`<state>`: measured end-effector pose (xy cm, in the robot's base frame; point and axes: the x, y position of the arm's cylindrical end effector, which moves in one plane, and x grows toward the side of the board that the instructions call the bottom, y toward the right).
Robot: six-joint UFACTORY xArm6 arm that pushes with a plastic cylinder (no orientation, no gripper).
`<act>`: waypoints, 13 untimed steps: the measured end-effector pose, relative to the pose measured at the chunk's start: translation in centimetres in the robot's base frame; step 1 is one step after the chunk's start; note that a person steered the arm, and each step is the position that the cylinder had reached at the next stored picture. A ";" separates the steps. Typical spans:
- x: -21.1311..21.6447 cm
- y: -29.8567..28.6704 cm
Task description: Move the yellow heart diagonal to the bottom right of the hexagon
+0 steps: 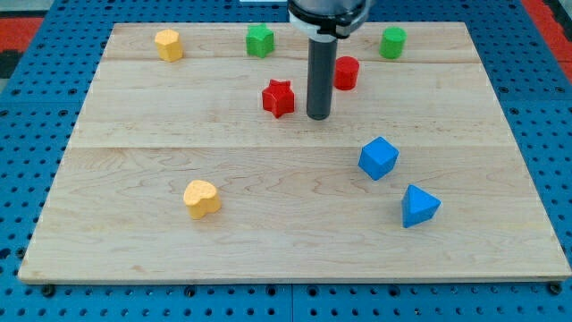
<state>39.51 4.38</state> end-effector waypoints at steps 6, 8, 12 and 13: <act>9.2 -1.7; 8.7 -4.6; 17.5 -8.8; 12.9 -12.2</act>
<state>52.46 -7.86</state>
